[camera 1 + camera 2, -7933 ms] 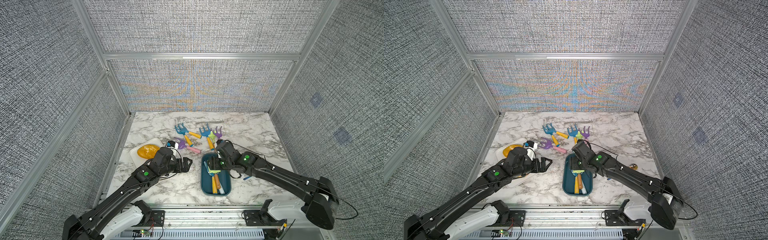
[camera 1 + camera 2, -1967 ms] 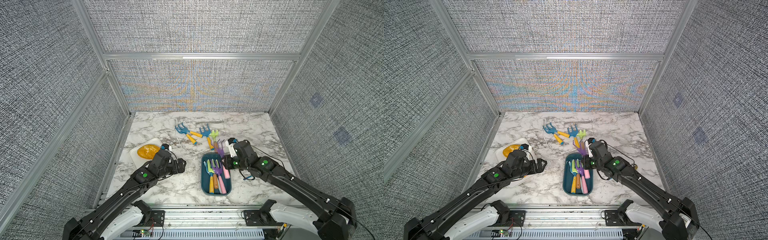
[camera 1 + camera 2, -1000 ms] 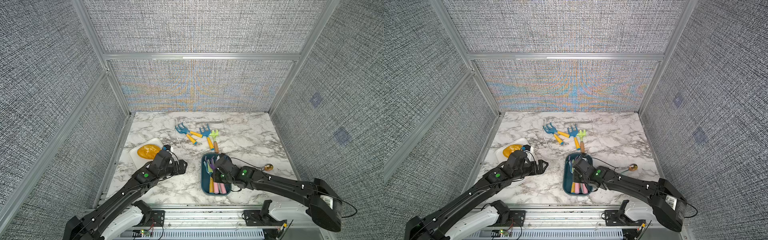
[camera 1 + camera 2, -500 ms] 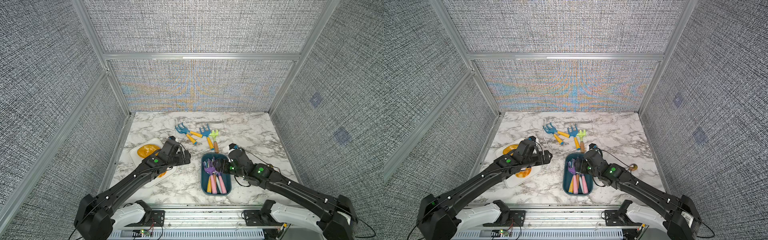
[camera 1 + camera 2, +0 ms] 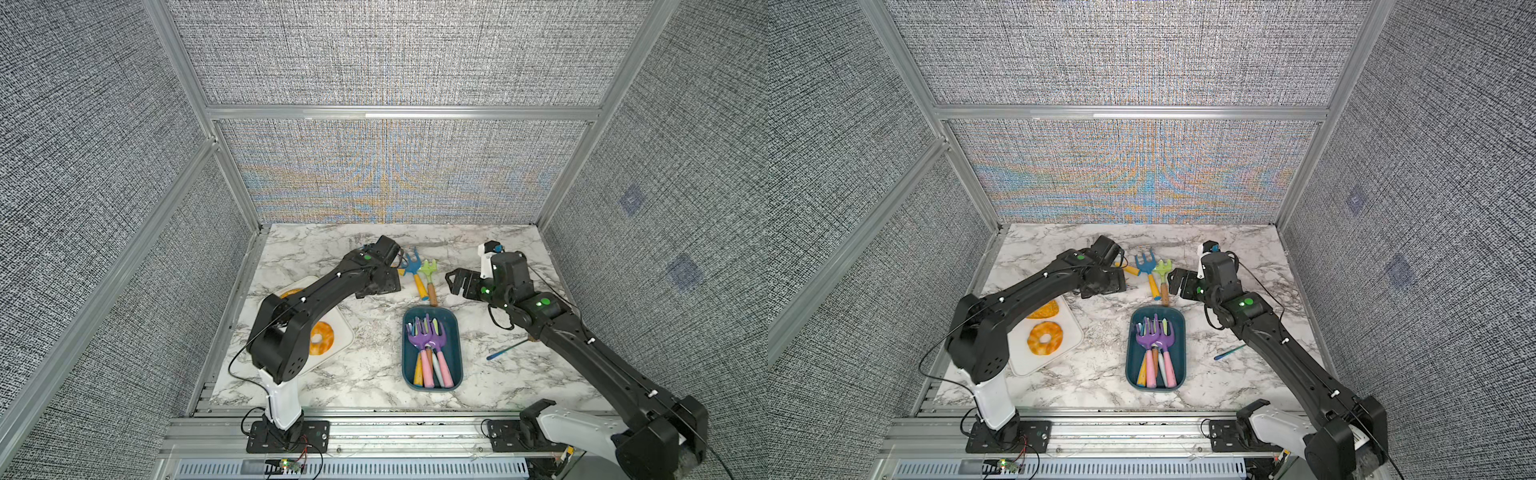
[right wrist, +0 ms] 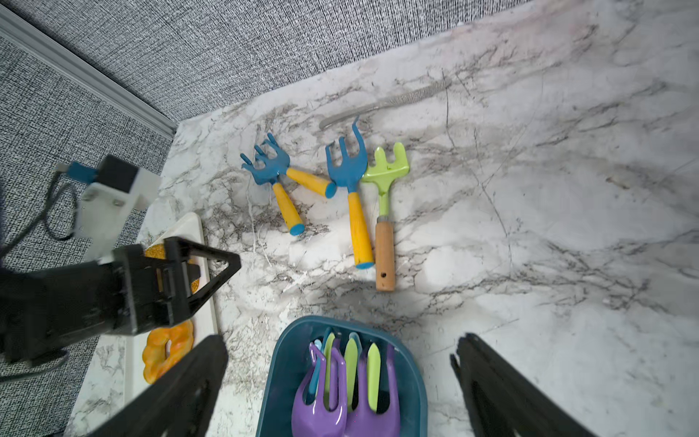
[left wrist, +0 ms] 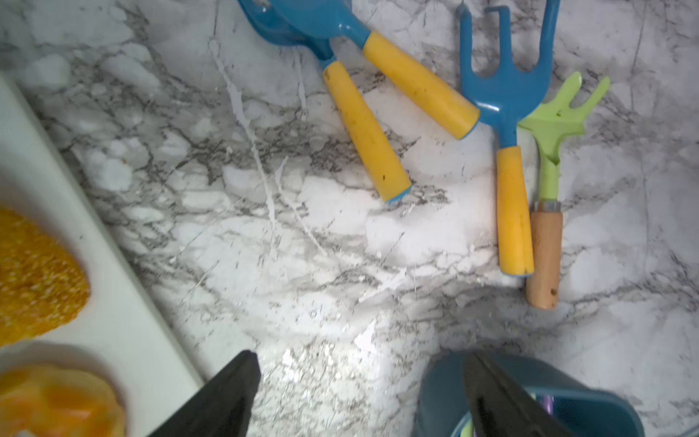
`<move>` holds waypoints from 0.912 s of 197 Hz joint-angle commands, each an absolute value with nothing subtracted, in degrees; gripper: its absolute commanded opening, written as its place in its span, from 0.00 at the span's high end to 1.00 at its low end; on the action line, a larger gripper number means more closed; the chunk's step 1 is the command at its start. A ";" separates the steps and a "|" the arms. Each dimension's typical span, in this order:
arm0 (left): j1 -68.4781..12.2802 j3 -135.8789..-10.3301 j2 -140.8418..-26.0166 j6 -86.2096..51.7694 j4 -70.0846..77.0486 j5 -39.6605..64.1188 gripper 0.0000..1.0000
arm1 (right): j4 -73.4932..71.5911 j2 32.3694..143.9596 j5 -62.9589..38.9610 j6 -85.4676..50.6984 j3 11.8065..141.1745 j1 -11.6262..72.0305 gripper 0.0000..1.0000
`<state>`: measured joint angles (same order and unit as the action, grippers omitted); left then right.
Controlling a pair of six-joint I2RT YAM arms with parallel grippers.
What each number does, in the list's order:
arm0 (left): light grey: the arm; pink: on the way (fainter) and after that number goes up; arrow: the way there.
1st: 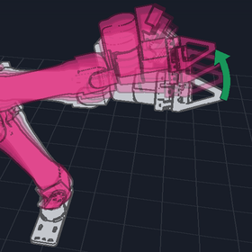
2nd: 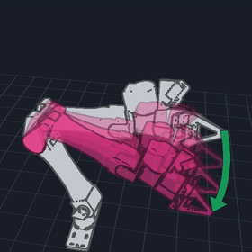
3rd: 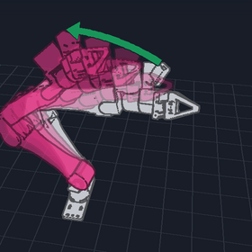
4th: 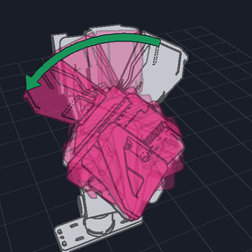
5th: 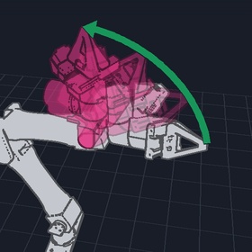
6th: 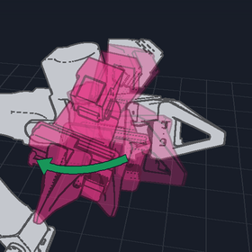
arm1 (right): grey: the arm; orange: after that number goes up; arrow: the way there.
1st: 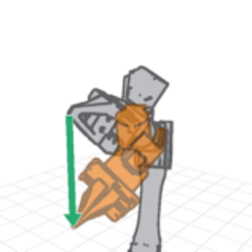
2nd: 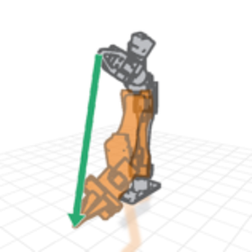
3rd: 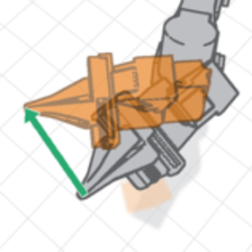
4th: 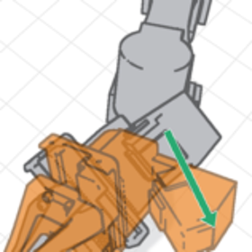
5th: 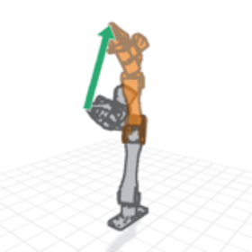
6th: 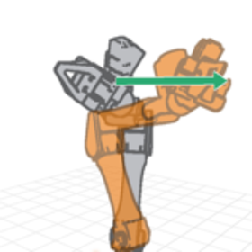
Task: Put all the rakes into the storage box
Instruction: Pick up the rake at the center of the board.
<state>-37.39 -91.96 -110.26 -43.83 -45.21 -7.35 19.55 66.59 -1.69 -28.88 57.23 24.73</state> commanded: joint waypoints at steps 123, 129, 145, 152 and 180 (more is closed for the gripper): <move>-33.16 -132.53 -144.71 -49.42 -63.45 -14.71 0.31 | 6.90 63.17 -40.62 -21.59 44.19 10.29 0.01; -32.97 -133.61 -145.58 -49.63 -63.90 -14.92 0.31 | 6.94 63.31 -40.60 -21.62 44.12 10.30 0.01; -32.29 -134.66 -147.10 -50.39 -64.53 -15.11 0.31 | 6.93 63.97 -40.79 -21.70 43.99 10.34 0.01; -32.02 -134.53 -147.48 -50.80 -64.75 -15.52 0.32 | 6.93 64.23 -40.78 -21.71 43.99 10.29 0.01; -31.38 -132.02 -147.07 -52.26 -65.02 -17.10 0.42 | 6.79 65.33 -40.59 -21.62 43.90 10.28 0.01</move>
